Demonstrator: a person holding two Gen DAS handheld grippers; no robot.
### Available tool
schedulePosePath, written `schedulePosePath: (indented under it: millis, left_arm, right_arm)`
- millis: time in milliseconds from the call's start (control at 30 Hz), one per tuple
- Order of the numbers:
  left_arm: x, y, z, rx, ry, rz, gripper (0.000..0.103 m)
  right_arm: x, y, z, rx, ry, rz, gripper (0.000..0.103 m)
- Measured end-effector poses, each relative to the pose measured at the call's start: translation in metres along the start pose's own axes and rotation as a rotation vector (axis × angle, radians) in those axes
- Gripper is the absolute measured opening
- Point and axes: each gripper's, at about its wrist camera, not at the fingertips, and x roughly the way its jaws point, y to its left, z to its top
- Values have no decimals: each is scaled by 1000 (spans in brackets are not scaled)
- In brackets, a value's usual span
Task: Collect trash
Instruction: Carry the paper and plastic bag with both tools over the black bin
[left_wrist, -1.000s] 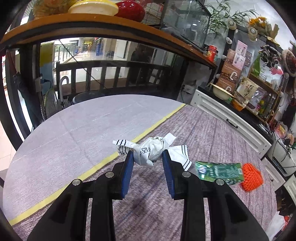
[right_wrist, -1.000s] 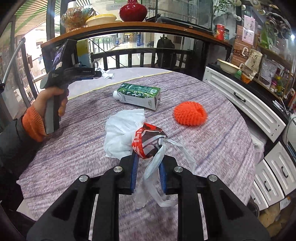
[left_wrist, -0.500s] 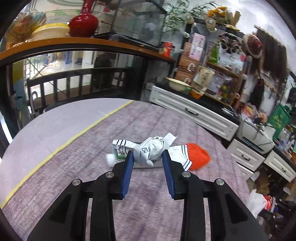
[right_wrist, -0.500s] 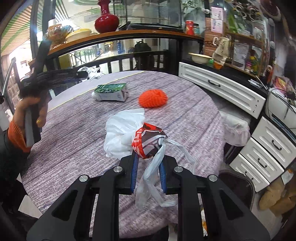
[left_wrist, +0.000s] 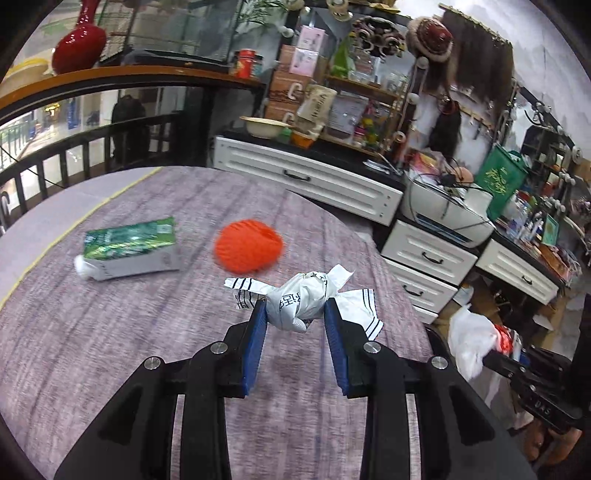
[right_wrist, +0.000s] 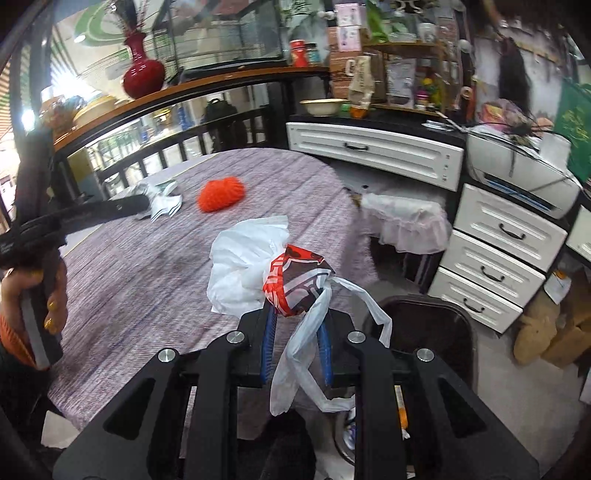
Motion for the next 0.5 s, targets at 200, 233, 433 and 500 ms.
schedulePosePath:
  millis: [200,233,433,500]
  left_arm:
    - [10,-33,-8,38,25,-46,32]
    - [12,-38,-9,43,31,-56,32]
    - [19,-65,-18,72,56,-96,32]
    - [23,-73,-19,86,63,-105,32]
  right_arm:
    - [5,-43,-9,148,27,-117,21]
    - [8,-55,-12,204,41,-127,21]
    - [33,-99,-39,384,148,-175,21]
    - [39,-107,-47,416,171,-182,21]
